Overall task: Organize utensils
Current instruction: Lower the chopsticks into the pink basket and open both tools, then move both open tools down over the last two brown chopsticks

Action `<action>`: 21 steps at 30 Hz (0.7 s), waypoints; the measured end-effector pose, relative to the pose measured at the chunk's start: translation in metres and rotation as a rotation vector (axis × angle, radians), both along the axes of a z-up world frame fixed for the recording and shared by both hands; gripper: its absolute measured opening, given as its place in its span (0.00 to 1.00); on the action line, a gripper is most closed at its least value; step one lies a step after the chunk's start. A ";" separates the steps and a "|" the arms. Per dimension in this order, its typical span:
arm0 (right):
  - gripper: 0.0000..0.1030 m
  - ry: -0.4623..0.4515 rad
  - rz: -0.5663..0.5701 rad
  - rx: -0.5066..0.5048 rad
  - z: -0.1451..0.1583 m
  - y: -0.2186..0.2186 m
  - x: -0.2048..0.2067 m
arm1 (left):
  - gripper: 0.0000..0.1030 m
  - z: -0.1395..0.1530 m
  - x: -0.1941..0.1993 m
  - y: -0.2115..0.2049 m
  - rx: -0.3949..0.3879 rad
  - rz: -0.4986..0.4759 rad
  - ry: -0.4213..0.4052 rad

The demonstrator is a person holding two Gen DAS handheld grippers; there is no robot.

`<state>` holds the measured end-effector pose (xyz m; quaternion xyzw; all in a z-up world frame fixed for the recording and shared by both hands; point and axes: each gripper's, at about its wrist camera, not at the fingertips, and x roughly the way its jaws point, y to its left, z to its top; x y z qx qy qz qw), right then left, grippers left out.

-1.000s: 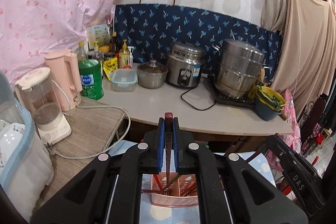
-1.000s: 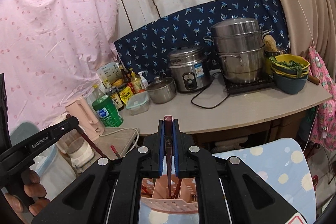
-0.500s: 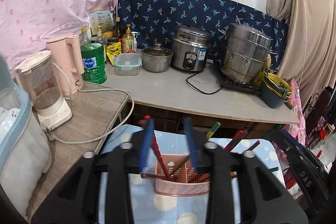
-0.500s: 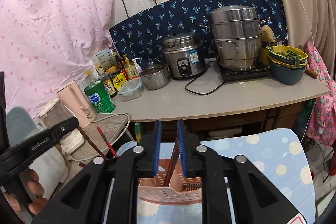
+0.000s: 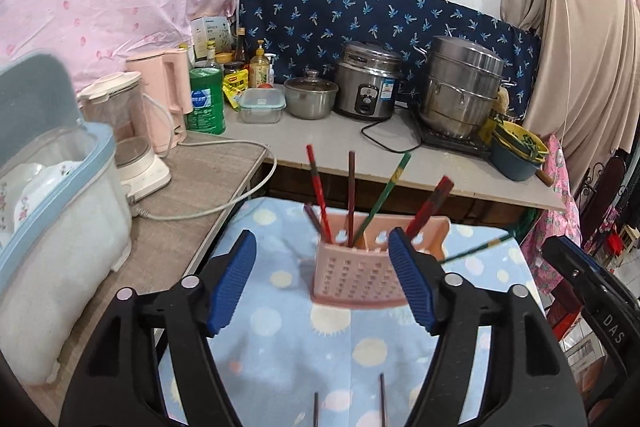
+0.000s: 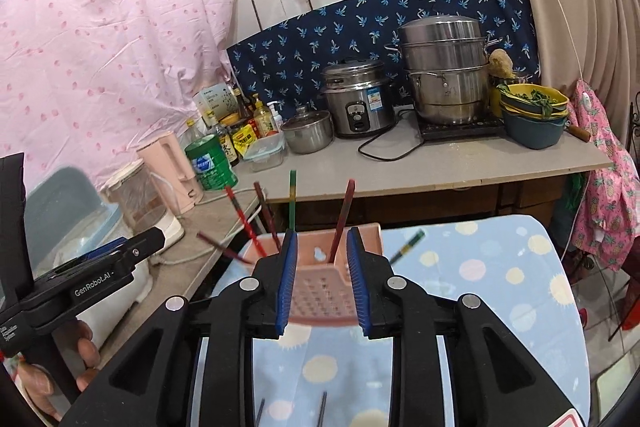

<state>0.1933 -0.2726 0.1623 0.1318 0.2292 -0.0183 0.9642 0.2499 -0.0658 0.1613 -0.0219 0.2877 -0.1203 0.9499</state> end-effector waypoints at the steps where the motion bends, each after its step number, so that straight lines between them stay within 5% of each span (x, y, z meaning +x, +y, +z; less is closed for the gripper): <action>1: 0.24 0.004 0.004 -0.007 -0.002 0.003 -0.009 | 0.64 -0.004 -0.007 0.002 0.002 0.000 0.004; 21: 0.28 0.137 0.058 -0.152 -0.082 0.073 -0.132 | 0.64 -0.105 -0.130 0.026 0.093 -0.069 0.157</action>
